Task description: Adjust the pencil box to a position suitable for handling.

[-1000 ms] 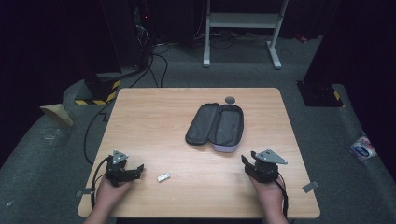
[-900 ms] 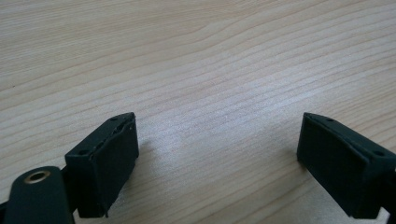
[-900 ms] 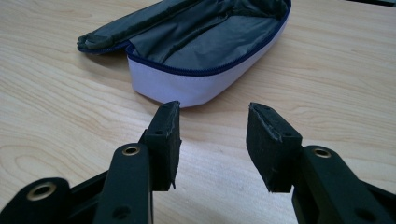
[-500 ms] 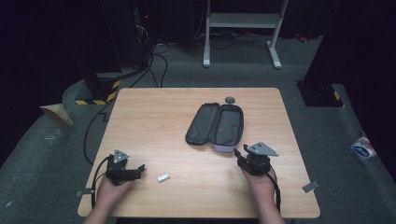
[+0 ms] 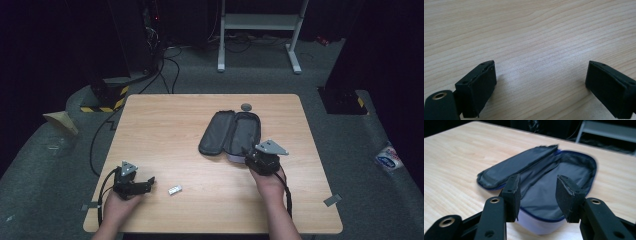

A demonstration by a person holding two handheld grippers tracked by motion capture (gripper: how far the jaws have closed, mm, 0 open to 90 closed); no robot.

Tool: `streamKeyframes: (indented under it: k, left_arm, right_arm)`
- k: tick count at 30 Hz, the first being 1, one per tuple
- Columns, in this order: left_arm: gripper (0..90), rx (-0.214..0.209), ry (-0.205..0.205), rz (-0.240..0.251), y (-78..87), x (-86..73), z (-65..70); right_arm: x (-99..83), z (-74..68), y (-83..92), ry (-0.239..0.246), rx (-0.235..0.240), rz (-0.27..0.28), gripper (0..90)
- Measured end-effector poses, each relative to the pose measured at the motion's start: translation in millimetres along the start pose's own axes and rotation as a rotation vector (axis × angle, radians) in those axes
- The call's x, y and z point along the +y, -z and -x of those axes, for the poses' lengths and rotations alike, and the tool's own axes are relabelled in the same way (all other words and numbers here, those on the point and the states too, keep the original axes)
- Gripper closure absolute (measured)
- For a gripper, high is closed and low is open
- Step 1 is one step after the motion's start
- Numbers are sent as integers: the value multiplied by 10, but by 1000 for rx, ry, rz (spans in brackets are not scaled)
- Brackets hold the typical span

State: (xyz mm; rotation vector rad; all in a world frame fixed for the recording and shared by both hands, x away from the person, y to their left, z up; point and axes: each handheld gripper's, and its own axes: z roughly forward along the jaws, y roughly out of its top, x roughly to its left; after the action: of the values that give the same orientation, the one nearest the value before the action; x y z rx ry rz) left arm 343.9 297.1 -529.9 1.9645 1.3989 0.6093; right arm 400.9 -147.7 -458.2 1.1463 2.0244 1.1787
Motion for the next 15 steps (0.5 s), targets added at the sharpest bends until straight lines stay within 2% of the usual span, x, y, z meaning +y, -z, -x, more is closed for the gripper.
streamKeyframes:
  k: [1, 3, 9, 15]
  left_arm:
    - [103, 0, 1, 1, 0, -1, 0]
    - [103, 0, 0, 1, 1, -1, -1]
    - [103, 3, 0, 0, 7, -6, -2]
    - [102, -4, -2, -1, 2, 0, -7]
  right_arm:
    - [-11, -4, -12, 6, -4, -10, 531]
    - [-31, 7, -20, -14, 16, 2, 513]
    - [-94, 6, -76, 0, 16, -35, 437]
    - [-195, 52, -159, -19, 23, -79, 427]
